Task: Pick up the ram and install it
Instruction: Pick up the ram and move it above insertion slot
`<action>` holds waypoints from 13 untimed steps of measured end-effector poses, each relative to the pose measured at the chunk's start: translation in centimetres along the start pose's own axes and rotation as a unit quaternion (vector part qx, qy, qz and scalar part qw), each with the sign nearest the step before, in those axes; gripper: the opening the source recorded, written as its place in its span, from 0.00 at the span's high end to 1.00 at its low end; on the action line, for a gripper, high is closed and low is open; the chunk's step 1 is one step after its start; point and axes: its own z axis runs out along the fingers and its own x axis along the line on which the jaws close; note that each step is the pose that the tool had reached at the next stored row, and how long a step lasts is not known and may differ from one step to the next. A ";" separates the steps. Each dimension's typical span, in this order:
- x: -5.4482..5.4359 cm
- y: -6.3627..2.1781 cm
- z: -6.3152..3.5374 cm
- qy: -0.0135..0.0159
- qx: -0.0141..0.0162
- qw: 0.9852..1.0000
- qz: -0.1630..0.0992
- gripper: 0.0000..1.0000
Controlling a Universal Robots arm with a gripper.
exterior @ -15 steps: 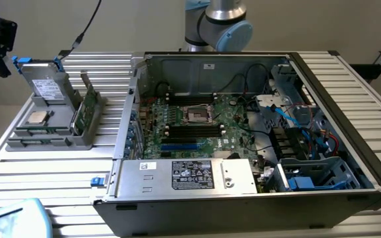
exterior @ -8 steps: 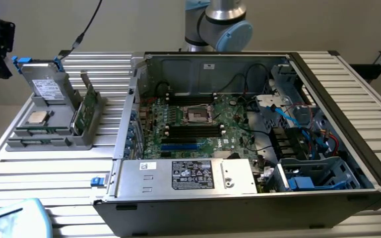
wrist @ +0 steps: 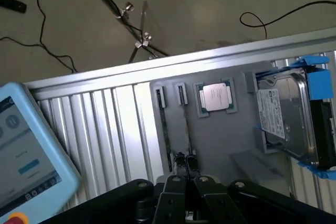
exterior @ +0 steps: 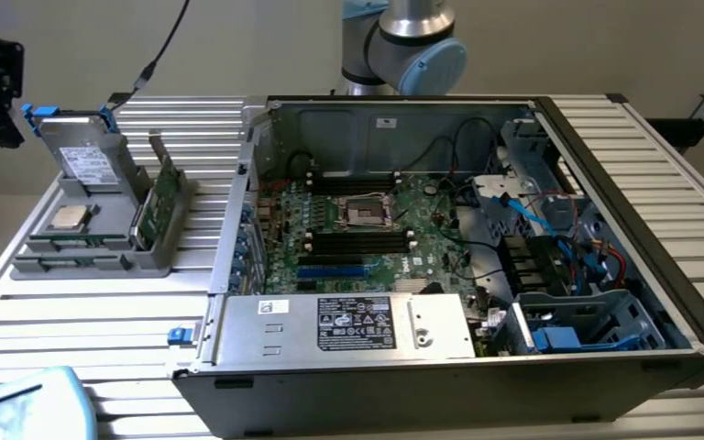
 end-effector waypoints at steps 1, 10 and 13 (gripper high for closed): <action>0.0 0.00 0.04 0.000 0.001 1.000 -0.010 0.89; 0.0 -0.02 0.35 0.004 0.006 0.996 -0.091 0.89; 0.0 -0.02 0.46 0.005 0.007 0.993 -0.118 0.89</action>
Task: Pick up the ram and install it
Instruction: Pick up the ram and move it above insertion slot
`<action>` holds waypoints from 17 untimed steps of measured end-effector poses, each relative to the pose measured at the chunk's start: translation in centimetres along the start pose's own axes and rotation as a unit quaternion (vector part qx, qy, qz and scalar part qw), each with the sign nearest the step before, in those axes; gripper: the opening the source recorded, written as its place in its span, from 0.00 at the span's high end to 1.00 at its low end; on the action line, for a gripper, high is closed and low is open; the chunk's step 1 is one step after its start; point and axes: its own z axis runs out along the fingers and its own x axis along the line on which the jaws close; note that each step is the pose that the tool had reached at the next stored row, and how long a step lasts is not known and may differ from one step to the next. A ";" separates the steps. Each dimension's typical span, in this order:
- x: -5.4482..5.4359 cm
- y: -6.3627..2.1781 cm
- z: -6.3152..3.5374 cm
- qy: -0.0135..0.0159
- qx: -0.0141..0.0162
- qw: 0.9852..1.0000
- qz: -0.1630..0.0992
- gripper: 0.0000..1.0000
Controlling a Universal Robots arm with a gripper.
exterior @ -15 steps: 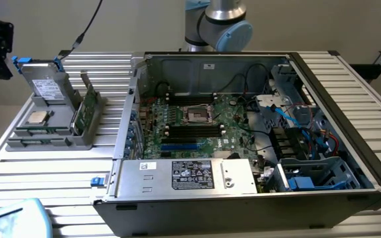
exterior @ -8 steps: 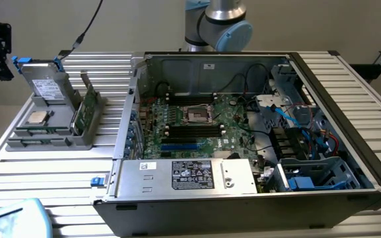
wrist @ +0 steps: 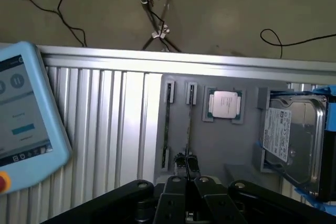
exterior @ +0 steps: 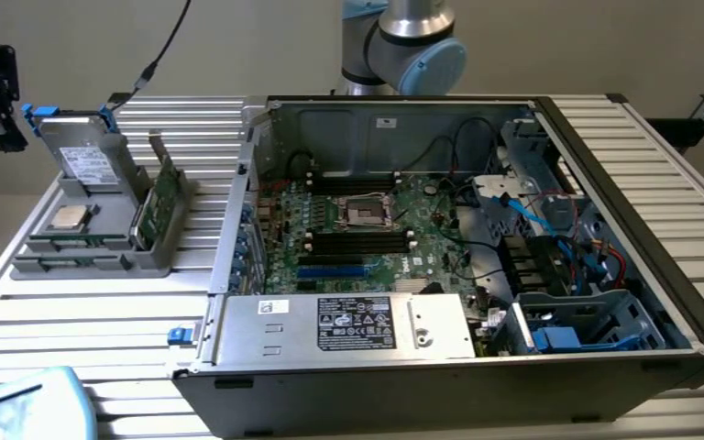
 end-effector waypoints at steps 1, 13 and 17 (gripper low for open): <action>0.0 0.00 0.03 0.000 0.001 1.000 -0.009 0.89; 0.0 0.00 0.36 0.001 0.001 1.000 -0.025 0.75; -0.1 0.00 1.26 0.001 0.001 1.000 -0.026 0.75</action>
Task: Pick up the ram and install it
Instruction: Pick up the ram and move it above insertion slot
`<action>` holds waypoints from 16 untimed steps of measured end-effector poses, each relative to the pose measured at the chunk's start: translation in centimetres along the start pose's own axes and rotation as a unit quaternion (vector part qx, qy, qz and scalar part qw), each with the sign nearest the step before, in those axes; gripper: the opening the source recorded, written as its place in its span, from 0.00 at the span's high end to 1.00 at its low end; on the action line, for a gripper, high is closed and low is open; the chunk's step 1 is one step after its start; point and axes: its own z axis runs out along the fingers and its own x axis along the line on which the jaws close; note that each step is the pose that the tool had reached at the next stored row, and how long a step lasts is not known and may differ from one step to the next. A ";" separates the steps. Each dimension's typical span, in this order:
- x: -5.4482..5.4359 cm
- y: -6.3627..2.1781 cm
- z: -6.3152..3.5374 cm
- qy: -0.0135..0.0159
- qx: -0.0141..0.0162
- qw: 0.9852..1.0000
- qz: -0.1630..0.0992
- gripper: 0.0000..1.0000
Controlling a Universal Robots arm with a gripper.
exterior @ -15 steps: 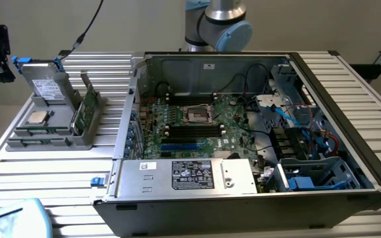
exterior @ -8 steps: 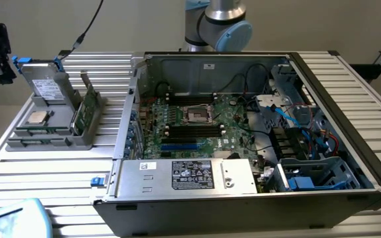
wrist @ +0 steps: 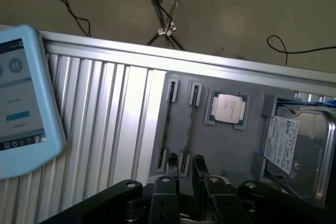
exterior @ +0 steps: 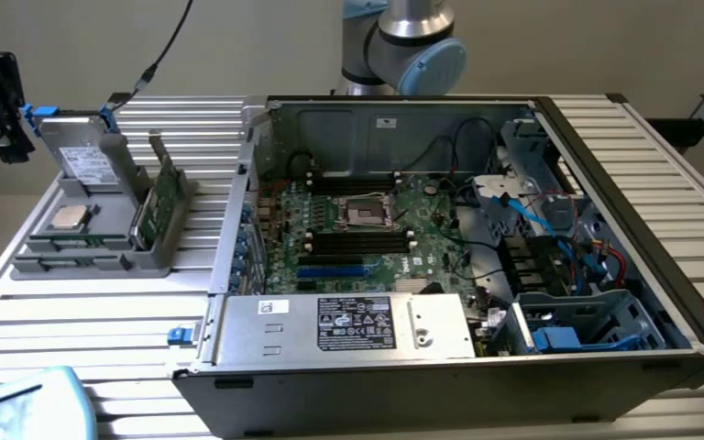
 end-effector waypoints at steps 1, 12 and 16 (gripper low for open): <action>0.0 -0.01 0.18 0.000 0.000 1.000 0.000 0.75; 0.6 0.03 2.25 0.000 0.000 1.000 -0.006 0.66; 1.7 0.34 3.03 -0.001 0.001 1.000 -0.006 0.66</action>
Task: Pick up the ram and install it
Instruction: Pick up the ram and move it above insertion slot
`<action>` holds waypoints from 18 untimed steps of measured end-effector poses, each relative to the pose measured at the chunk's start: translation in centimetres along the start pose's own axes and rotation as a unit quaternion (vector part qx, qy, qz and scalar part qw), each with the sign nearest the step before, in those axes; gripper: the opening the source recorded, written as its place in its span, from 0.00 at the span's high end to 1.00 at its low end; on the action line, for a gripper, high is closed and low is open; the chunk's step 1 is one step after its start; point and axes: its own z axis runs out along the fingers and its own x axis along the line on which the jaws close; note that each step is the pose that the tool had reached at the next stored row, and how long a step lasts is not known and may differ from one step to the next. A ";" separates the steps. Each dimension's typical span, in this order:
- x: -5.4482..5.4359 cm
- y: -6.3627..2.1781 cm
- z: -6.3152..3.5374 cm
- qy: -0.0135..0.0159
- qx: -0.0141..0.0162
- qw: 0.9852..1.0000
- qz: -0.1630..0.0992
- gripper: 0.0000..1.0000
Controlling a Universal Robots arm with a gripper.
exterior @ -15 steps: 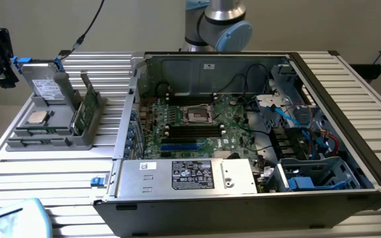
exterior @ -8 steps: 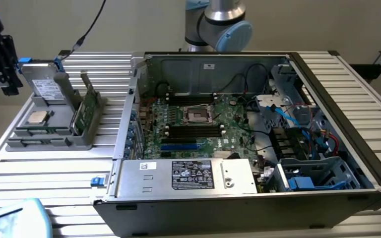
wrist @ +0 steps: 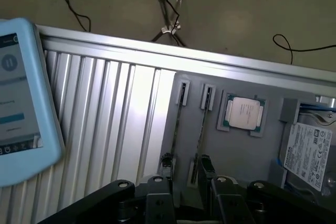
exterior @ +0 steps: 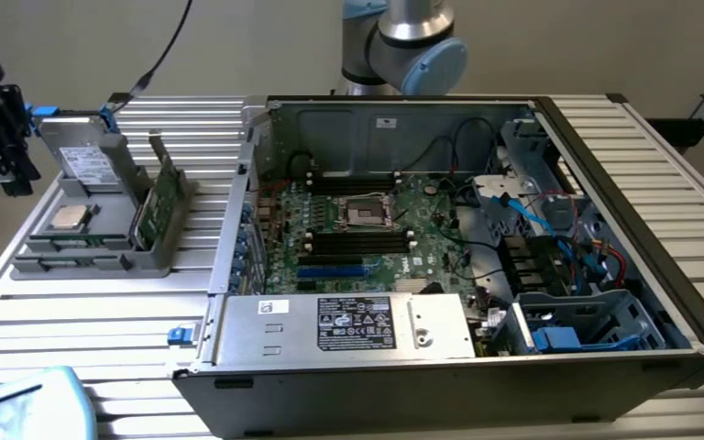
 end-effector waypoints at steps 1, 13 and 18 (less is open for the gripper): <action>0.2 0.04 0.12 -0.001 0.001 1.000 0.000 0.66; 1.5 0.23 1.86 -0.018 0.009 1.000 0.000 0.66; 1.7 0.21 2.79 -0.018 0.009 1.000 0.000 0.66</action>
